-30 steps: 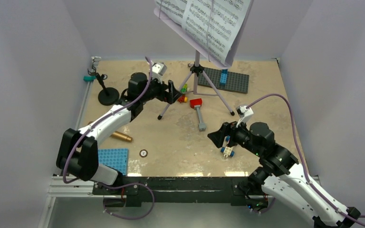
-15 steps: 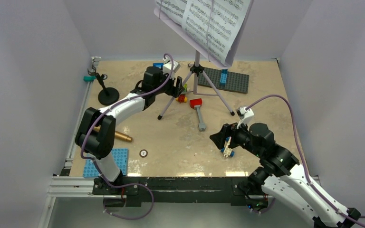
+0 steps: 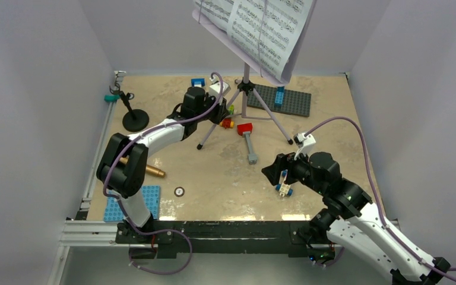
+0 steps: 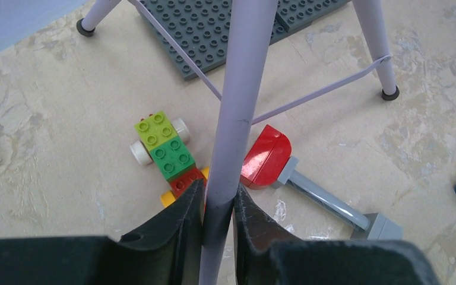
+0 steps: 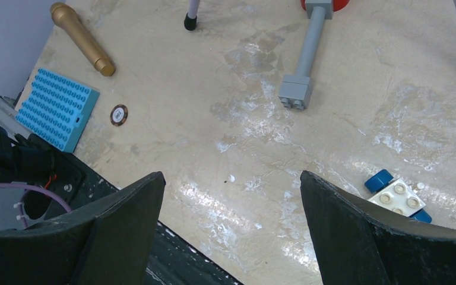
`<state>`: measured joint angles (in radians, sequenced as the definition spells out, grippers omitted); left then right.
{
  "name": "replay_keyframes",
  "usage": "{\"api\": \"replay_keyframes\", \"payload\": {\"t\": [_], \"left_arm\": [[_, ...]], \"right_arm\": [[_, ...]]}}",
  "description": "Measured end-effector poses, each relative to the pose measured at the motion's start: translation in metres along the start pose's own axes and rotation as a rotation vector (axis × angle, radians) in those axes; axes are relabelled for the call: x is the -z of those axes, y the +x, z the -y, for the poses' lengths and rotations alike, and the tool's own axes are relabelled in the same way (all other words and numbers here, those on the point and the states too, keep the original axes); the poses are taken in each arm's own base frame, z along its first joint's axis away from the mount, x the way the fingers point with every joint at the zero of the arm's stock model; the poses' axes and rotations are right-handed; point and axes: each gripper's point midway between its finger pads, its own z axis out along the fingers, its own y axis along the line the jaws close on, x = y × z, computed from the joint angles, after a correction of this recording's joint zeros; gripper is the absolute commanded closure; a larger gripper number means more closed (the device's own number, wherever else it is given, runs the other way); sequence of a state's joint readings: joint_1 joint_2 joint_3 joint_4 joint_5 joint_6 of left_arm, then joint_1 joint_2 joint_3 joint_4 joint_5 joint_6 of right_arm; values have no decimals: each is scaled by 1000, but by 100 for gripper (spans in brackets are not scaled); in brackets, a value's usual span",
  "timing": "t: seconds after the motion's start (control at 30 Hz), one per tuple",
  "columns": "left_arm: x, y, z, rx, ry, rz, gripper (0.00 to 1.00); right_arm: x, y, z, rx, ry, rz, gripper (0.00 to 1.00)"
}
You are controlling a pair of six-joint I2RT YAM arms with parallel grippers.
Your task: Pack up the instrument practice props
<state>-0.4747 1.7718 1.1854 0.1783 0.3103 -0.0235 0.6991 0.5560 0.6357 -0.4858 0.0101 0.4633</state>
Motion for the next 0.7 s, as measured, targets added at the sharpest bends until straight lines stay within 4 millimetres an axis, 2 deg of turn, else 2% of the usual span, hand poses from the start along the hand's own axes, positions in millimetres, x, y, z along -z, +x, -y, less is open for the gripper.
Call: {"api": "replay_keyframes", "payload": {"t": [0.03, 0.2, 0.7], "left_arm": [[0, 0, 0, -6, -2, 8, 100], [3, 1, 0, -23, -43, 47, 100], [38, 17, 9, 30, -243, 42, 100]], "right_arm": [[0, 0, 0, 0, 0, 1, 11], [-3, -1, 2, 1, 12, 3, 11], [-11, -9, 8, -5, 51, 32, 11]]}}
